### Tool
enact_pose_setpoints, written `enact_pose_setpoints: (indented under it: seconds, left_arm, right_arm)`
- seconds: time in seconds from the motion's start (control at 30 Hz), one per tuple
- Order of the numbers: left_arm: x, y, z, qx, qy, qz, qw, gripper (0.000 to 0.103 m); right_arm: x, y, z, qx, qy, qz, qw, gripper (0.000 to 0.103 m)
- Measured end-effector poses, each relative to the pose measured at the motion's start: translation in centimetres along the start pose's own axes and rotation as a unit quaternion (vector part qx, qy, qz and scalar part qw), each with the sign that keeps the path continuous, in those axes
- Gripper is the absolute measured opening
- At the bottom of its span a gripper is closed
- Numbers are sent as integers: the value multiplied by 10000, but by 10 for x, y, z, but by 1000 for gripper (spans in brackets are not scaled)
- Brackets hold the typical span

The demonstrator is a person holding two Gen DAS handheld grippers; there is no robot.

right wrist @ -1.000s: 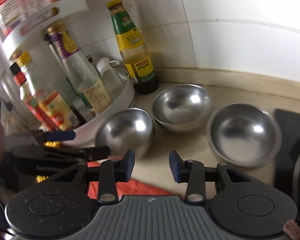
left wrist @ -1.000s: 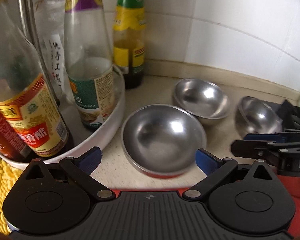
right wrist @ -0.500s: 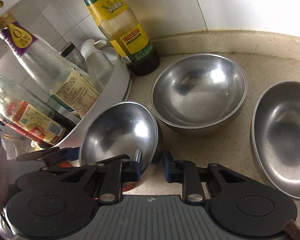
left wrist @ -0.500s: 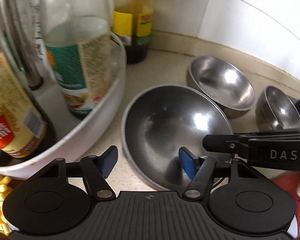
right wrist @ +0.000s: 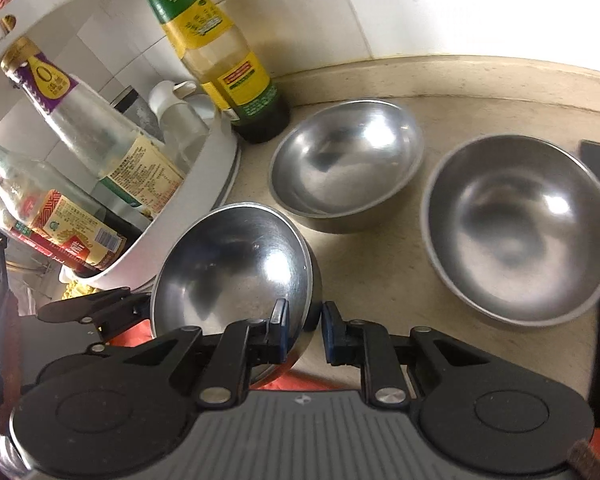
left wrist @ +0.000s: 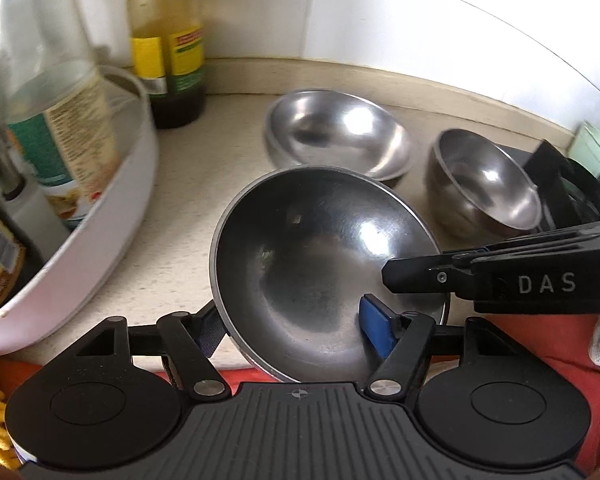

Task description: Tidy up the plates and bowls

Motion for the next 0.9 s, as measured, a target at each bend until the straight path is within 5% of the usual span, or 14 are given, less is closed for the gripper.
enact_pose_setpoints:
  seconds: [0.37, 0.67, 0.9]
  left_arm:
    - [4, 2, -10, -34, 201, 42, 9998, 87]
    - [-3, -26, 11, 349, 338, -45, 9988, 96]
    - [19, -59, 25, 412, 349, -674, 9963, 101]
  right_arm:
    - [-6, -7, -19, -35, 266, 15, 9996, 21]
    - [-2, -33, -20, -265, 33, -199, 9994, 29]
    - [17, -66, -8, -313, -416, -713, 9961, 33]
Point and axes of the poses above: each gripper's, at about its wrist camera, not at the fingertips, and y roughly the way its jaws point, z to its left, x to its top, the point moved 5 cm from there along y, roughly the way its jaws point, and after that the axes turned 9 degrees about y, right-handed, at the moved point
